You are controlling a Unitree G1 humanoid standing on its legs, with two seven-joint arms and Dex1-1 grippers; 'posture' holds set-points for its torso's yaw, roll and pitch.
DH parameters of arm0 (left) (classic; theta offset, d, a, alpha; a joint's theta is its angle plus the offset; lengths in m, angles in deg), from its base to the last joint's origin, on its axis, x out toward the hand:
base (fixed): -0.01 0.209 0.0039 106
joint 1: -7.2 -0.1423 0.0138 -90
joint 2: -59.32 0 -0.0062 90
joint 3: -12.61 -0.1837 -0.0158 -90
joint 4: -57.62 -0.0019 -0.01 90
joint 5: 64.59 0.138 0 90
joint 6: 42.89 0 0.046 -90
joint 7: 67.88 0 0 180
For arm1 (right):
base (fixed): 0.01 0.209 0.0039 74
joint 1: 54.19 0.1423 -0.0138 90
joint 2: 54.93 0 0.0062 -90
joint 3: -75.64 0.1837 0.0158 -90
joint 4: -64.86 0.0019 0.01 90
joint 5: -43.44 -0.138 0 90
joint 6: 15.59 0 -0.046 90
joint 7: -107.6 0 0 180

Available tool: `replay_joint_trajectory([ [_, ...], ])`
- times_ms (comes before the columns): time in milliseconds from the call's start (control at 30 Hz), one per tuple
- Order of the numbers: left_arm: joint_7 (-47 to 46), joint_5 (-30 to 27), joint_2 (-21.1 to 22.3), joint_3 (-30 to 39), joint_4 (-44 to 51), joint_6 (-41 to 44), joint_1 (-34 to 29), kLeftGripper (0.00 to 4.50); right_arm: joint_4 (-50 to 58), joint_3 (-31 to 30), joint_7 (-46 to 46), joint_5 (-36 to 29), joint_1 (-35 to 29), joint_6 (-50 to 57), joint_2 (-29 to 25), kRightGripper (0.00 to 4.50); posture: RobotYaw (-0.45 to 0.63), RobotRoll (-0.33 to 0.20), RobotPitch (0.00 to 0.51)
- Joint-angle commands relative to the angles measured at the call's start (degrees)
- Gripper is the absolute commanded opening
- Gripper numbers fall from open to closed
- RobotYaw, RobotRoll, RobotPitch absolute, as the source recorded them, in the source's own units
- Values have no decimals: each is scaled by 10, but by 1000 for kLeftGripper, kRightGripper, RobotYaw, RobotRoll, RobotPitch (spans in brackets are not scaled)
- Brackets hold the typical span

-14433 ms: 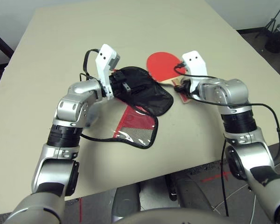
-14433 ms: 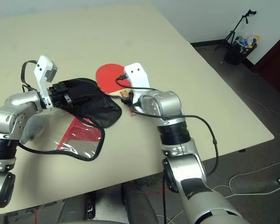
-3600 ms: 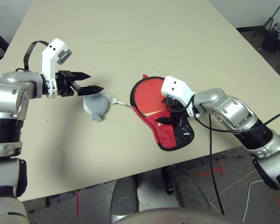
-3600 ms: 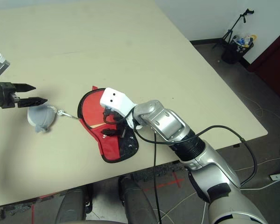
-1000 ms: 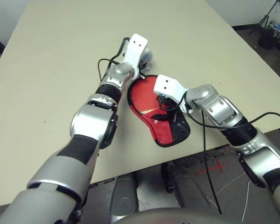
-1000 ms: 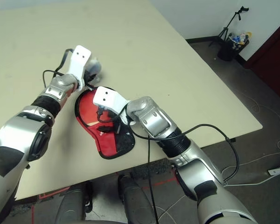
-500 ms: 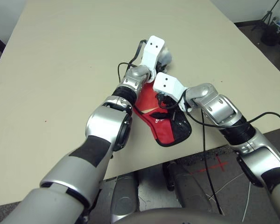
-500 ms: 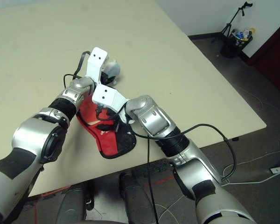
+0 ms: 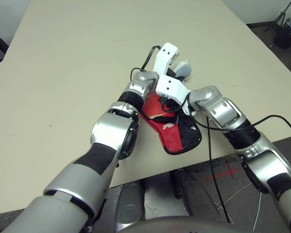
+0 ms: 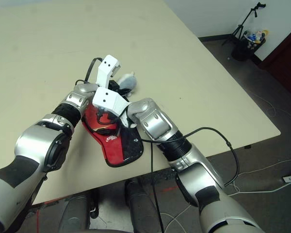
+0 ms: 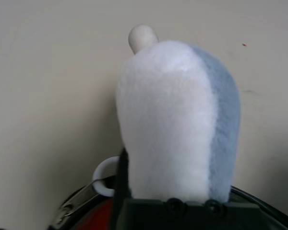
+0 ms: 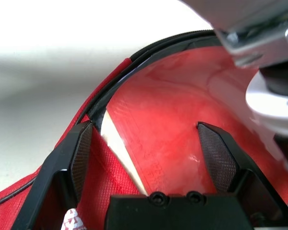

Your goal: Store the ping-pong paddle in its case and zip it.

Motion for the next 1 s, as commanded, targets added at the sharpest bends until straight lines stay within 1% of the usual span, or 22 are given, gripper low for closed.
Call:
replay_joint_trajectory([
  [33, 43, 1, -22, -15, -6, 9, -15, 2408, -43, -20, 2, 10, -15, 10, 4, 4500, -35, 0, 206],
  [233, 51, -1, -5, -13, 0, 7, -4, 4474, -55, -19, 2, 13, -10, 1, 7, 4500, -26, 0, 200],
  [467, 54, -10, 28, -2, 5, 6, 5, 4474, -74, -17, 1, 15, -3, -12, 11, 4500, -7, 0, 191],
  [767, 49, -49, 68, 33, 15, 20, 41, 4474, -92, -14, -2, 19, 4, -25, 13, 4500, 2, 0, 181],
  [1000, 65, -65, 96, 46, 22, 32, 50, 4474, -92, -12, -3, 20, 5, -26, 8, 4500, 0, 0, 174],
])
